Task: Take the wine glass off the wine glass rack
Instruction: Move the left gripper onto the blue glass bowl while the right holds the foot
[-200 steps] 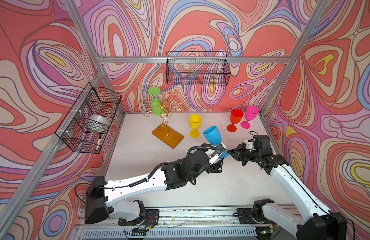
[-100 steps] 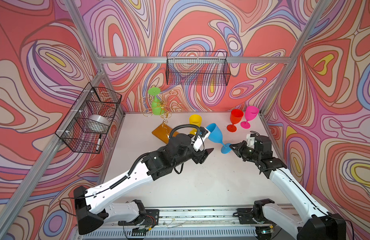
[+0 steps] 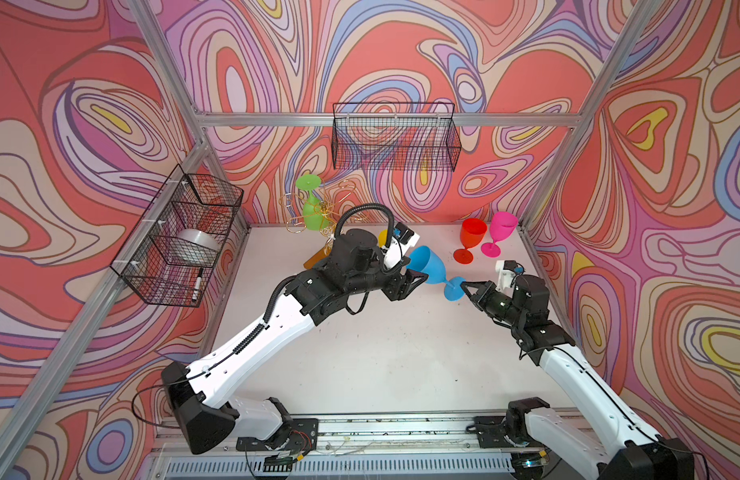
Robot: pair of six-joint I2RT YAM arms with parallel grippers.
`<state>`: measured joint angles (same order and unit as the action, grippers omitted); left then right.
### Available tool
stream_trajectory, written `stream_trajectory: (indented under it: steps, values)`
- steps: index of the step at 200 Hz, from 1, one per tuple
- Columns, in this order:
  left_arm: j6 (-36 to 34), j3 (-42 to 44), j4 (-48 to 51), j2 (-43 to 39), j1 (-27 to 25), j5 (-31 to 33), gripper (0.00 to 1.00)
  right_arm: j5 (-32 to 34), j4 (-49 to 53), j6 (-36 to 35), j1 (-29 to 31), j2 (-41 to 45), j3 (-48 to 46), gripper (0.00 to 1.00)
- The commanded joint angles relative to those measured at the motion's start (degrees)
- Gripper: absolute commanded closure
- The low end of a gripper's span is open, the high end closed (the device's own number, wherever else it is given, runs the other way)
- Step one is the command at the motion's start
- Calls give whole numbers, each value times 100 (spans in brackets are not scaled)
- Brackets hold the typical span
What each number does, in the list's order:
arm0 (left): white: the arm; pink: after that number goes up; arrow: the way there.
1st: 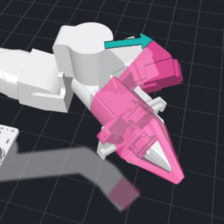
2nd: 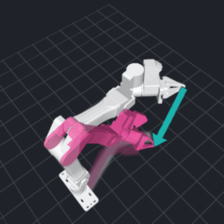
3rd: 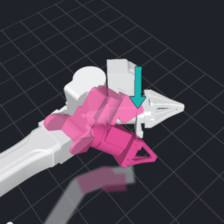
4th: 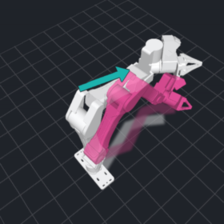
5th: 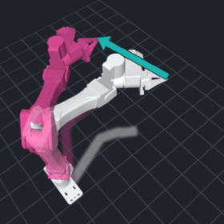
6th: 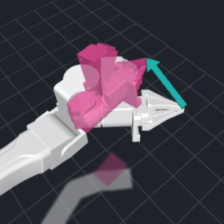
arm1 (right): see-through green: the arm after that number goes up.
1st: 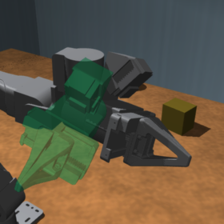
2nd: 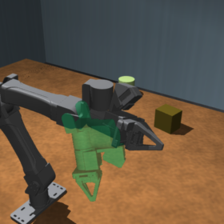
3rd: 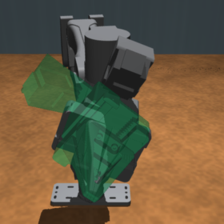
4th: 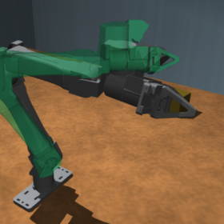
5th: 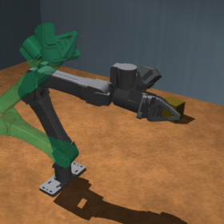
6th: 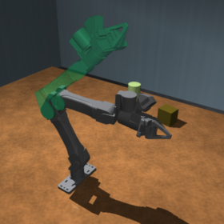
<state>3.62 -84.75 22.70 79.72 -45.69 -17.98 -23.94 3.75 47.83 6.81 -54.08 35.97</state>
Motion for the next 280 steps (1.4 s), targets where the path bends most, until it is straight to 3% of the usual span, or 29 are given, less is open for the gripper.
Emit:
stream_trajectory:
  steps: [1, 80, 216, 280]
  values:
    - [-123, -340, 369, 240, 33, -208, 38, -5, -175, -195, -15, 150, -33, 100]
    - [15, -736, 481, 840, 34, -229, 48, -23, -32, -327, -20, 440, -37, 100]
    - [34, -672, 267, 960, -236, -154, 100, 63, 24, -308, -15, 442, -68, 100]
    - [16, -600, 490, 824, -275, 84, 100, 259, 301, -272, -14, 425, -15, 98]
